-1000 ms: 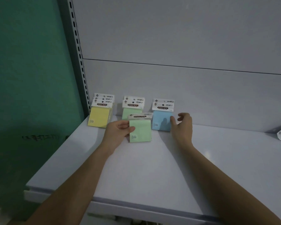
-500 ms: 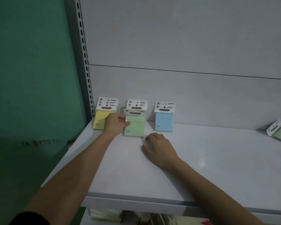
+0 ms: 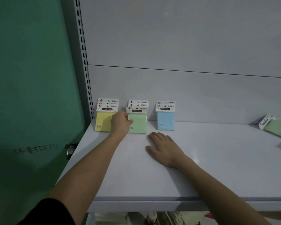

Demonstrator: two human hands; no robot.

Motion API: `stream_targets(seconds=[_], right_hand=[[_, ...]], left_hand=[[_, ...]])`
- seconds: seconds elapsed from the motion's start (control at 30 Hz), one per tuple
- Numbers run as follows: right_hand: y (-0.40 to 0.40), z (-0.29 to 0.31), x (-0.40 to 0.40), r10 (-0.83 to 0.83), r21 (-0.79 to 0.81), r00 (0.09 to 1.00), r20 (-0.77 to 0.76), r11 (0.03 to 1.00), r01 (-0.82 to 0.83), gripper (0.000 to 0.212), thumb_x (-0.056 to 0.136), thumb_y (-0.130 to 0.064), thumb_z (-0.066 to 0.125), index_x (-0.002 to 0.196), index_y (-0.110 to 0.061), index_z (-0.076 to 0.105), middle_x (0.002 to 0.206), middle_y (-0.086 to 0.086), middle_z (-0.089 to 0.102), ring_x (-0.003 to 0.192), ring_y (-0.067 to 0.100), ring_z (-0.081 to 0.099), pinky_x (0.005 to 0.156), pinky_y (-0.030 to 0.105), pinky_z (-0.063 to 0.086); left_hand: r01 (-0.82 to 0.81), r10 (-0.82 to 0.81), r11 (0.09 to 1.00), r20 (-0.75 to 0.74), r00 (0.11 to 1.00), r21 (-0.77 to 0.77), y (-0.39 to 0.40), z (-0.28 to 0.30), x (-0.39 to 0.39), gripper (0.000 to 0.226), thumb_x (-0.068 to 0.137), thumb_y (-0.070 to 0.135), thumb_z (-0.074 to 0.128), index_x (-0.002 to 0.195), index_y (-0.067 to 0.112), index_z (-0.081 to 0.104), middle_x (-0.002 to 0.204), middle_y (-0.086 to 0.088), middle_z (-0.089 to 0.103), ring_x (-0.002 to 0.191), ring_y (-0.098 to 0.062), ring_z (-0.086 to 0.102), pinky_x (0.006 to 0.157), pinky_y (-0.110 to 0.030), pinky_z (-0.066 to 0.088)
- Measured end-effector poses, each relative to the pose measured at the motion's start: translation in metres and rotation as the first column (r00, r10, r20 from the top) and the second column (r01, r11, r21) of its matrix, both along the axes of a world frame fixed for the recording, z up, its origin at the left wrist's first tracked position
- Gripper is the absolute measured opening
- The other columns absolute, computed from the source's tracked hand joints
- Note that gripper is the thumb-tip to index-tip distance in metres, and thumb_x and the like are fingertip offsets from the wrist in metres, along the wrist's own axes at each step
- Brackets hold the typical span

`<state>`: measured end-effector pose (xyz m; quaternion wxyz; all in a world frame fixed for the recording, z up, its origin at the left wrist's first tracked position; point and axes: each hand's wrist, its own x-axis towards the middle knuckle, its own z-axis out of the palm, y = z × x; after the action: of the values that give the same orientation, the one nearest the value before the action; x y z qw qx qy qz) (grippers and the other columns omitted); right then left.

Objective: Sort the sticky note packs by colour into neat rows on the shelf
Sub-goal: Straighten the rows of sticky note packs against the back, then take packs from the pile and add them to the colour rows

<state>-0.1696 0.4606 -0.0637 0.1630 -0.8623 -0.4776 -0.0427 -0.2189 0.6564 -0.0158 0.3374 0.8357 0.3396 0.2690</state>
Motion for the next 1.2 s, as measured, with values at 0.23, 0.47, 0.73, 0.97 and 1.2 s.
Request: stream_targets(seconds=[0.23, 0.47, 0.73, 0.97, 1.2], right_hand=[[0.002, 0.005, -0.003, -0.021, -0.021, 1.000, -0.010, 1.000, 0.021, 0.052, 0.095, -0.047, 0.039, 0.140, -0.023, 0.038, 0.146, -0.010, 0.038, 0.136, 0.011, 0.031, 0.112, 0.029, 0.021], [0.001, 0.009, -0.007, -0.046, -0.043, 0.997, -0.058, 0.998, 0.044, 0.054, 0.095, -0.048, 0.039, 0.143, -0.023, 0.036, 0.150, -0.009, 0.035, 0.138, 0.011, 0.028, 0.115, 0.030, 0.019], [-0.019, 0.031, -0.009, -0.071, -0.021, 0.982, -0.177, 0.997, 0.068, 0.053, 0.097, -0.050, 0.038, 0.143, -0.026, 0.040, 0.151, -0.005, 0.037, 0.140, 0.016, 0.030, 0.112, 0.035, 0.026], [-0.104, 0.062, 0.009, -0.120, 0.013, 0.968, -0.219, 0.992, 0.125, 0.053, 0.096, -0.055, 0.035, 0.143, -0.030, 0.040, 0.150, -0.004, 0.040, 0.135, 0.020, 0.039, 0.109, 0.043, 0.035], [-0.261, 0.075, 0.030, -0.169, 0.058, 0.947, -0.272, 0.980, 0.192, 0.049, 0.095, -0.054, 0.038, 0.137, -0.030, 0.047, 0.143, -0.006, 0.049, 0.127, 0.016, 0.048, 0.106, 0.039, 0.039]], left_hand=[[0.043, -0.043, 0.998, 0.009, 0.999, 0.041, 0.003, -0.002, -0.001, 0.055, 0.080, 0.019, 0.073, 0.128, 0.011, 0.048, 0.110, -0.011, 0.067, 0.103, -0.030, 0.062, 0.087, -0.039, 0.050], [0.064, -0.066, 0.996, 0.024, 0.998, 0.065, -0.002, -0.001, -0.006, 0.051, 0.085, 0.024, 0.067, 0.127, 0.009, 0.042, 0.117, -0.014, 0.061, 0.106, -0.035, 0.060, 0.087, -0.043, 0.050], [0.173, -0.142, 0.922, -0.114, 0.983, 0.346, -0.046, 0.017, -0.039, 0.045, 0.093, 0.042, 0.048, 0.133, 0.021, 0.047, 0.133, -0.002, 0.053, 0.122, -0.025, 0.046, 0.093, -0.039, 0.044], [0.304, -0.193, 0.912, -0.367, 0.910, 0.276, -0.143, 0.021, -0.048, 0.057, 0.093, 0.061, 0.033, 0.141, 0.030, 0.041, 0.148, 0.003, 0.043, 0.133, -0.023, 0.038, 0.103, -0.039, 0.036], [0.350, -0.238, 0.908, -0.403, 0.884, 0.231, -0.291, 0.024, -0.025, 0.063, 0.090, 0.067, 0.031, 0.143, 0.033, 0.040, 0.151, 0.006, 0.039, 0.137, -0.022, 0.035, 0.109, -0.042, 0.031]])
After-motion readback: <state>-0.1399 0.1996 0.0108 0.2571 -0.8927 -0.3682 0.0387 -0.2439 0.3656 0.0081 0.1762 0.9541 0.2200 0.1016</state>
